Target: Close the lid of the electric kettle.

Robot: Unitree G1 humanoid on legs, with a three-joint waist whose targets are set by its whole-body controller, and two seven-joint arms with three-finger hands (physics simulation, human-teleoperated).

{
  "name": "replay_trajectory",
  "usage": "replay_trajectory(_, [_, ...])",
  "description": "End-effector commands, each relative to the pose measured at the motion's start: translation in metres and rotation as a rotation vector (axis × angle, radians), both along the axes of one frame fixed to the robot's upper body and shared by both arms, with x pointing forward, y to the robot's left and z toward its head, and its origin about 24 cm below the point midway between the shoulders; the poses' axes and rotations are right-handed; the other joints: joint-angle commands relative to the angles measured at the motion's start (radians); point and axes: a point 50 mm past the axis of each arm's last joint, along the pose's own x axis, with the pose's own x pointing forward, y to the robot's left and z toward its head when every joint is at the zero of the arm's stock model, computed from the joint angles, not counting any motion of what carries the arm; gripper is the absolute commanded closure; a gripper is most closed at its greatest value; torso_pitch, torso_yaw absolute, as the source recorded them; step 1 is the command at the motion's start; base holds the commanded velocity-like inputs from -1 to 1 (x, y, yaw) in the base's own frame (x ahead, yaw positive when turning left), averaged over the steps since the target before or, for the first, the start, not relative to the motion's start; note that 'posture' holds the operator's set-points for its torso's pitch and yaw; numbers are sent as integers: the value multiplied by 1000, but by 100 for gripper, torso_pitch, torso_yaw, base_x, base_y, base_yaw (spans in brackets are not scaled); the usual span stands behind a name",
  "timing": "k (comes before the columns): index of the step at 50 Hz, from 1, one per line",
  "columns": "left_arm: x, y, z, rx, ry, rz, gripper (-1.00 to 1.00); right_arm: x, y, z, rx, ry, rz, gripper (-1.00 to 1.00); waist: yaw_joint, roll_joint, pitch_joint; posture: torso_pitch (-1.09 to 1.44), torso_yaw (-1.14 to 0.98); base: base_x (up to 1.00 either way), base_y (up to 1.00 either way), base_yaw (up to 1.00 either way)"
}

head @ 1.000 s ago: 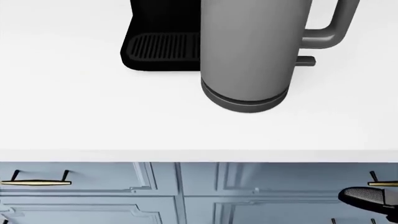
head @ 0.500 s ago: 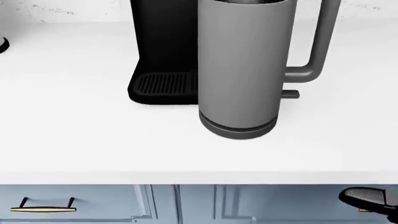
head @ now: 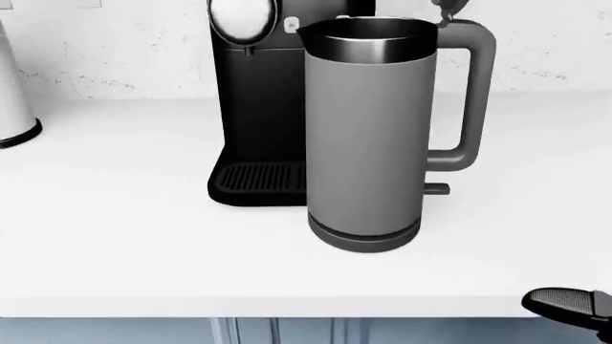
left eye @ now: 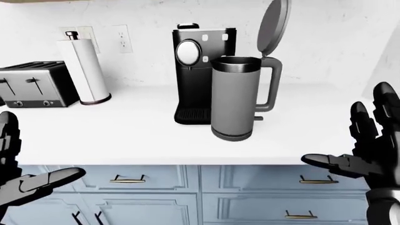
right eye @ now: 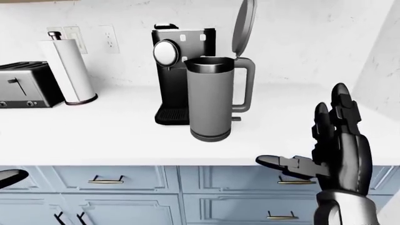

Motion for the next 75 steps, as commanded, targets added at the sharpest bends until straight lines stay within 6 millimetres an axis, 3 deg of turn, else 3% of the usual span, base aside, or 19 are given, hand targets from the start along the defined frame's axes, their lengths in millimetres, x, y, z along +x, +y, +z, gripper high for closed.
replay_trajectory(1, [-1, -3, 8, 37, -46, -12, -100, -1, 3, 10, -32, -60, 11, -100, 0, 2, 4, -55, 0, 0, 0, 0])
replay_trajectory(8, [-3, -3, 10, 34, -52, -11, -100, 0, 3, 9, -31, -60, 13, -100, 3, 4, -24, -61, 0, 0, 0, 0])
replay_trajectory(16, [-5, -5, 14, 39, -61, -13, -100, -1, 4, 10, -30, -60, 12, -100, 3, 6, -36, -61, 0, 0, 0, 0])
replay_trajectory(47, [-4, -5, 17, 36, -67, -28, -100, 4, 8, 5, -42, -37, 17, -100, -4, 10, -43, -62, 0, 0, 0, 0])
replay_trajectory(60, [3, -3, 8, 39, -66, -36, -100, 5, -6, 8, -59, -22, -37, -100, -7, 4, -45, -62, 0, 0, 0, 0])
replay_trajectory(64, [1, -3, 9, 36, -67, -38, -100, 11, -7, 3, -81, 3, -32, -100, -9, 4, -46, -62, 0, 0, 0, 0])
replay_trajectory(75, [-3, -5, 12, 35, -67, -40, -100, 32, -8, 18, -181, 64, -1, -100, -15, 5, -46, -62, 0, 0, 0, 0])
